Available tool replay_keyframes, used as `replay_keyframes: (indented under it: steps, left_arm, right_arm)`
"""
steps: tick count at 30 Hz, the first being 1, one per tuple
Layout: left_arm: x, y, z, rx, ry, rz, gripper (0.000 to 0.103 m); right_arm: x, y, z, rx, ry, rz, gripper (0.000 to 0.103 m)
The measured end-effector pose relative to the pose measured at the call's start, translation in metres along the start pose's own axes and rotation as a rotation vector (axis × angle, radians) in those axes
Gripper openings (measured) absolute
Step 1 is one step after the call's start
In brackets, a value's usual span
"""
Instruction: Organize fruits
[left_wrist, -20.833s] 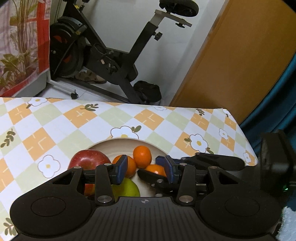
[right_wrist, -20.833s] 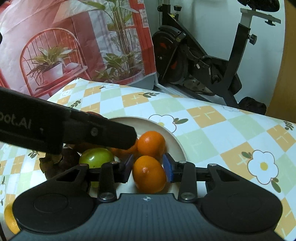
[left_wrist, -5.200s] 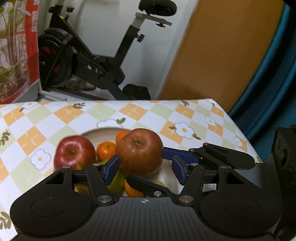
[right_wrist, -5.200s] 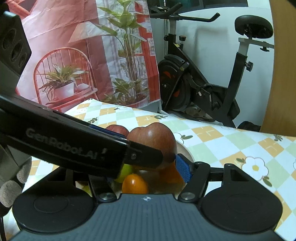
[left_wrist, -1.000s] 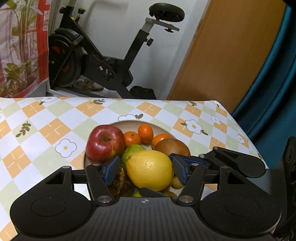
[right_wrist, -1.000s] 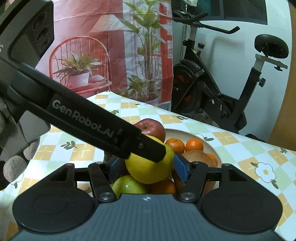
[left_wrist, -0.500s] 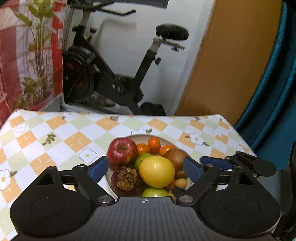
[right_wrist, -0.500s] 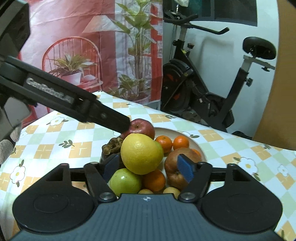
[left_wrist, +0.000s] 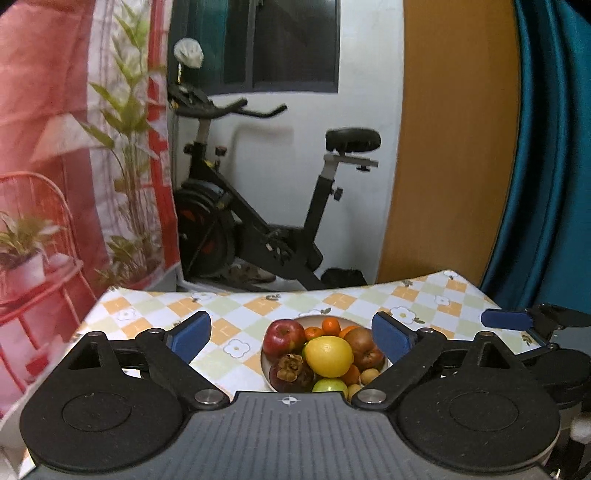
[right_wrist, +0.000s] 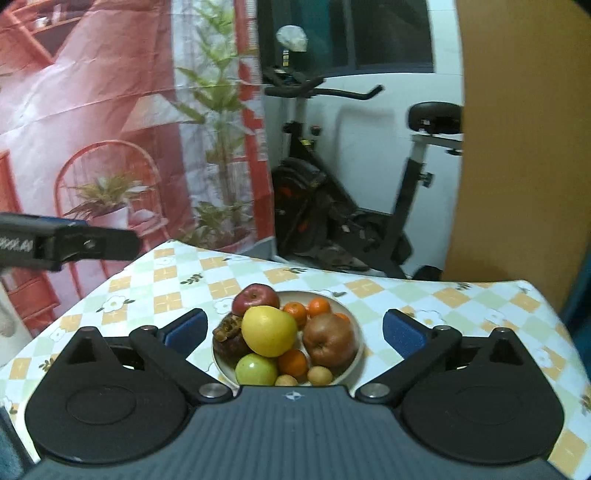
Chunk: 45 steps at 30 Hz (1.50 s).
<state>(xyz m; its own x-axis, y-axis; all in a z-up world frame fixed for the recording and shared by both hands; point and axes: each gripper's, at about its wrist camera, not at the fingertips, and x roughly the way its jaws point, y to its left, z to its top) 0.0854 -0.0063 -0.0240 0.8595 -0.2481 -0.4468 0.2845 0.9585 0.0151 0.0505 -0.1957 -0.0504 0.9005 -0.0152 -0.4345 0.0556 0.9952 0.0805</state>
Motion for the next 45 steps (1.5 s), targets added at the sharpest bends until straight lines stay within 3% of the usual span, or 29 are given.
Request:
replay_keyframes:
  steps: [8, 18, 45]
  left_arm:
    - [-0.049, -0.018, -0.004, 0.03, -0.072, 0.076, 0.099]
    - [-0.077, -0.021, -0.015, 0.014, -0.084, 0.095, 0.1]
    - [-0.093, -0.012, -0.026, -0.061, -0.078, 0.118, 0.1]
  right_arm:
    - [-0.045, 0.012, -0.003, 0.036, -0.006, -0.027, 0.103]
    - [-0.078, 0.024, -0.005, 0.039, -0.034, -0.037, 0.103]
    - [-0.092, 0.036, -0.012, 0.062, -0.043, -0.022, 0.103]
